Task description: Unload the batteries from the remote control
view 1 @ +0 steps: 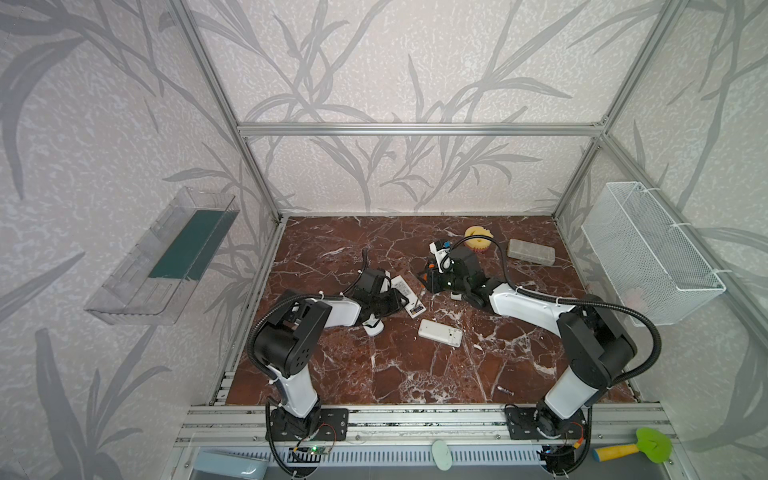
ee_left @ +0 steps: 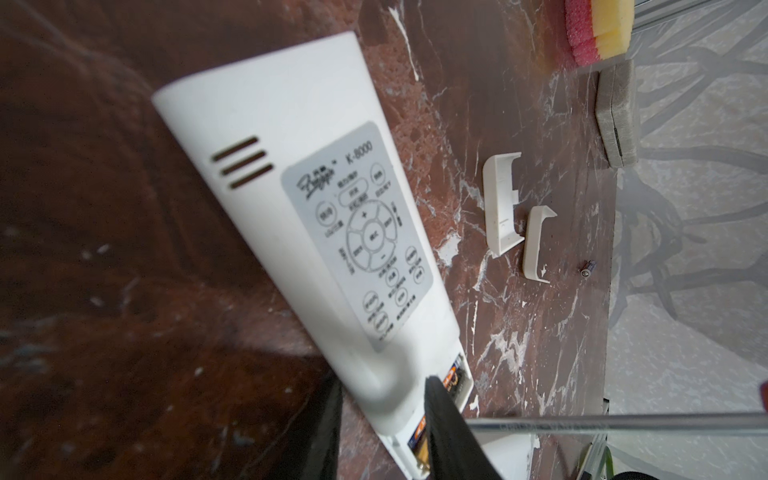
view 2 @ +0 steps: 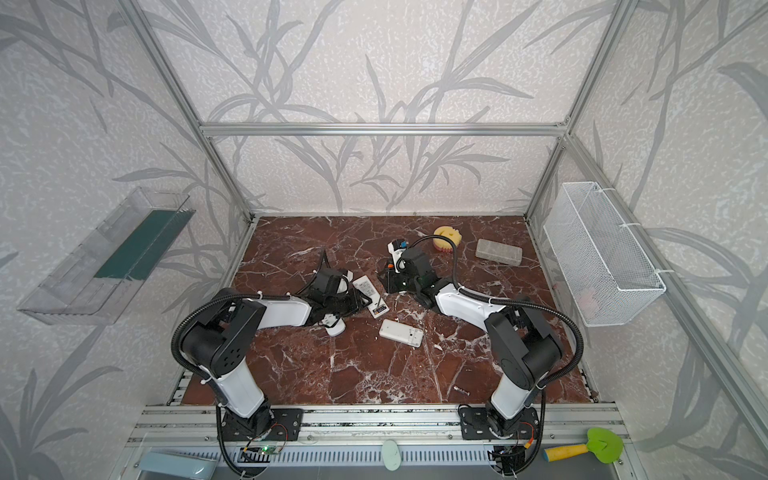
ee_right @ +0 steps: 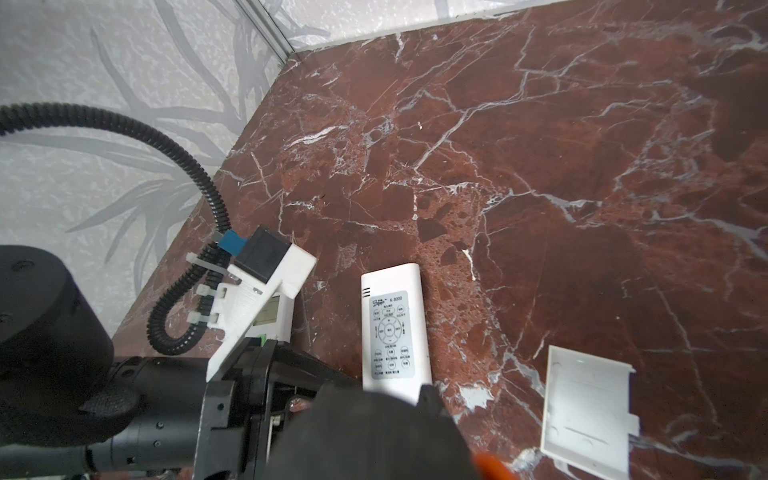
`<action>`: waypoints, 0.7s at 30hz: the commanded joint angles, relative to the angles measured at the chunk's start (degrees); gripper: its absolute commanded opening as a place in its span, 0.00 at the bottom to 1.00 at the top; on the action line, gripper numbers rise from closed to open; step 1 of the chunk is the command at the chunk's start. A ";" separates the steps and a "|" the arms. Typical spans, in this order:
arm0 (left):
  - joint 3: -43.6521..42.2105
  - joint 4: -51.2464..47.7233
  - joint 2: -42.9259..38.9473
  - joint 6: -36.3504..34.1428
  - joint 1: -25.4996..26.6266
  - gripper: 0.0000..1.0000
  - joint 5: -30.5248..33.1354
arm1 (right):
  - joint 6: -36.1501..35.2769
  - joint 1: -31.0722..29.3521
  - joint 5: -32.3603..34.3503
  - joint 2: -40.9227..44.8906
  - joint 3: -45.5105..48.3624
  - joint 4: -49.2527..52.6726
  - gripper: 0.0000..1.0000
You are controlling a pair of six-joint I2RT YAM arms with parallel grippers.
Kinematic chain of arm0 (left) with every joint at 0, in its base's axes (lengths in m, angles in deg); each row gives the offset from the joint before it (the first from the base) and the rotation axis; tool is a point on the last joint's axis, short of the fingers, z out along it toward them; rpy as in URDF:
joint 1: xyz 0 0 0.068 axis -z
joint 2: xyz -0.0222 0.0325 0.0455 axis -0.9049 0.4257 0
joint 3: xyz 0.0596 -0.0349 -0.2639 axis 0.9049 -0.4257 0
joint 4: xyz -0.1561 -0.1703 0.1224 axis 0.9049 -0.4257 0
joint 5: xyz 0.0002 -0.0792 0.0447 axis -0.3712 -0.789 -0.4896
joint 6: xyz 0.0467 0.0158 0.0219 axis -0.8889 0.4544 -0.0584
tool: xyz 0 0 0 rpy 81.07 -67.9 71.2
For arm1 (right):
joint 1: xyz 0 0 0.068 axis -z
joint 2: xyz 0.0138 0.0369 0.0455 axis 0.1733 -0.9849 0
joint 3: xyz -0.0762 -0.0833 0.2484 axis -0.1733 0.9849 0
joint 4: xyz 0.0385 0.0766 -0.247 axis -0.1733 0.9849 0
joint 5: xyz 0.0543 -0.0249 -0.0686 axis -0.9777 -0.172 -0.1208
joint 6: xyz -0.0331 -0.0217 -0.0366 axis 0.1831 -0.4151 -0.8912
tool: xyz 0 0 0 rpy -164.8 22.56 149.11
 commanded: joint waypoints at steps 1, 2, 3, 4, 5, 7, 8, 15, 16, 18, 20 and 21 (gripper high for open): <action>-1.35 -1.98 0.96 0.50 -0.18 0.36 0.51 | -5.01 -2.14 5.47 3.88 -0.26 6.36 0.00; -1.28 -1.99 1.01 0.50 -0.20 0.36 0.51 | -6.33 -2.65 6.81 4.68 -0.71 7.53 0.00; -1.33 -1.98 1.04 0.50 -0.18 0.35 0.53 | -7.58 -3.11 8.15 5.20 -1.21 8.70 0.00; -1.39 -1.99 1.01 0.49 -0.18 0.35 0.59 | -8.56 -3.48 9.21 5.58 -1.52 9.51 0.00; -1.34 -1.99 1.02 0.50 -0.18 0.35 0.60 | -9.55 -3.83 10.28 5.81 -2.00 10.48 0.00; -1.26 -1.99 0.98 0.50 -0.18 0.35 0.51 | -11.00 -4.45 11.76 5.85 -2.74 11.86 0.00; -1.26 -1.99 0.88 0.50 -0.18 0.35 0.51 | -11.54 -4.67 12.25 5.81 -3.01 12.26 0.00; -1.37 -2.21 0.62 0.50 -0.18 0.34 0.51 | -14.37 -6.85 15.69 4.54 -4.67 13.81 0.00; -1.44 -2.25 0.57 0.49 -0.19 0.34 0.60 | -14.70 -7.03 15.87 4.38 -4.92 13.95 0.00; -1.51 -2.23 0.45 0.50 -0.24 0.34 0.60 | -15.25 -7.31 16.31 3.84 -5.32 14.38 0.00; -1.48 -2.25 0.50 0.49 -0.18 0.34 0.60 | -15.60 -7.57 16.77 3.48 -5.35 14.27 0.00; -1.57 -2.25 0.52 0.41 -0.18 0.34 0.60 | -15.59 -7.58 16.77 3.36 -5.32 14.18 0.00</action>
